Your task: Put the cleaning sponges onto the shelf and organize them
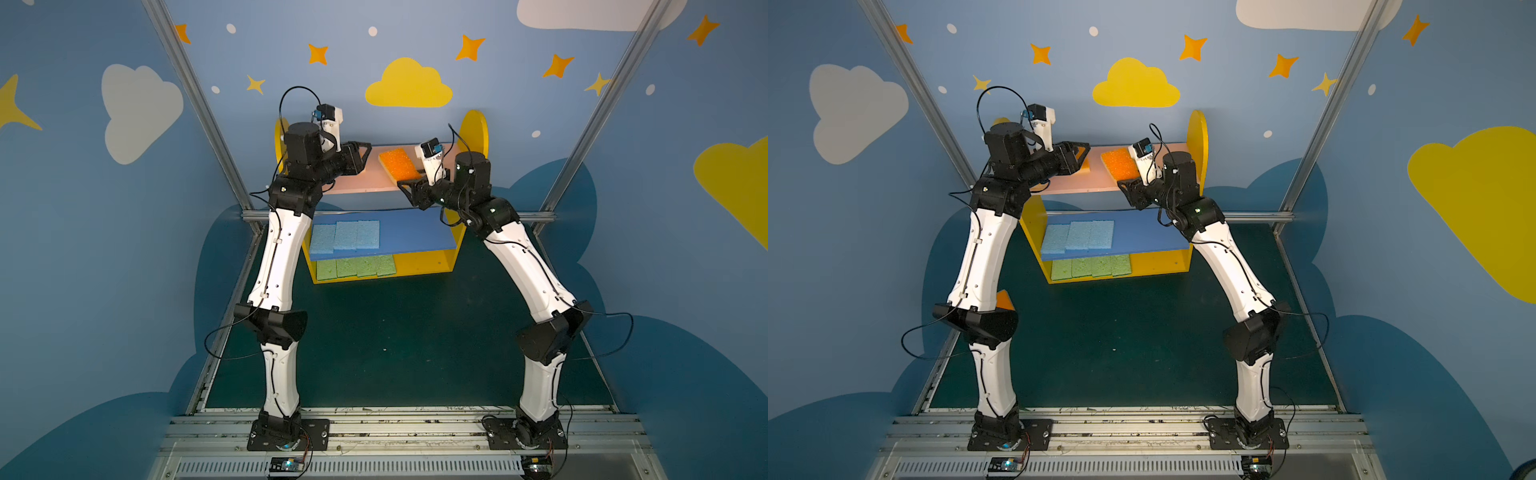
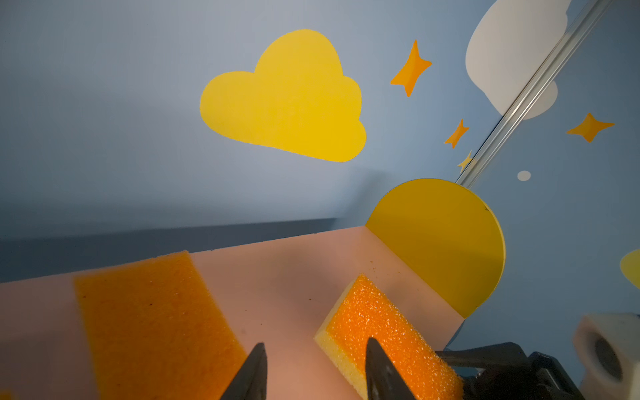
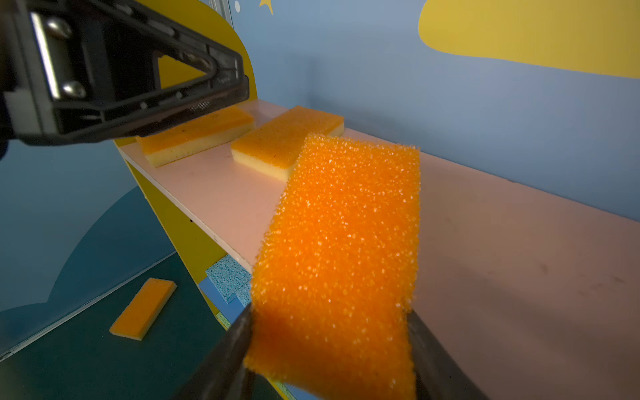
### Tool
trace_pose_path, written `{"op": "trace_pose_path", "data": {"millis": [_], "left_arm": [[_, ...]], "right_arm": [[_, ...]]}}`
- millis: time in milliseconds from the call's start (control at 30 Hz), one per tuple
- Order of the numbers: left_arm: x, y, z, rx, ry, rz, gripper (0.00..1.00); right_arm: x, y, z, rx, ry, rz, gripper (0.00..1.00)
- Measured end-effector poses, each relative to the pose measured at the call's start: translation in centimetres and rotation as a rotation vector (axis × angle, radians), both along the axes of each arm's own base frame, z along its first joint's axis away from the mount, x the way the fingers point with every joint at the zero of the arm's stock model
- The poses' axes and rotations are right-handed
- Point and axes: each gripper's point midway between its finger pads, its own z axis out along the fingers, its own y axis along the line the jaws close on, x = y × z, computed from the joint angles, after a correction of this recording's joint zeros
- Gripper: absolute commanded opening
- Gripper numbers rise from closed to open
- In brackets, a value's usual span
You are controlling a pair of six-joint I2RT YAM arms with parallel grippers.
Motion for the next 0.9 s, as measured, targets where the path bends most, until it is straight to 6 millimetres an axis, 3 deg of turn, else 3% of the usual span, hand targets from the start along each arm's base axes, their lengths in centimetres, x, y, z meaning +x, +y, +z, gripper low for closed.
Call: {"op": "trace_pose_path", "data": {"millis": [200, 500, 900], "left_arm": [[1.0, -0.7, -0.5, -0.006, -0.006, 0.000, 0.46], [4.2, -0.8, -4.8, -0.017, 0.079, 0.025, 0.46], [3.0, -0.7, -5.3, -0.039, 0.155, 0.023, 0.44]], "right_arm": [[-1.3, -1.6, -0.2, -0.003, 0.012, -0.018, 0.59], [-1.6, -3.3, -1.1, -0.001, 0.035, -0.046, 0.59], [-2.0, -4.7, -0.9, 0.047, 0.058, -0.059, 0.58]]}}
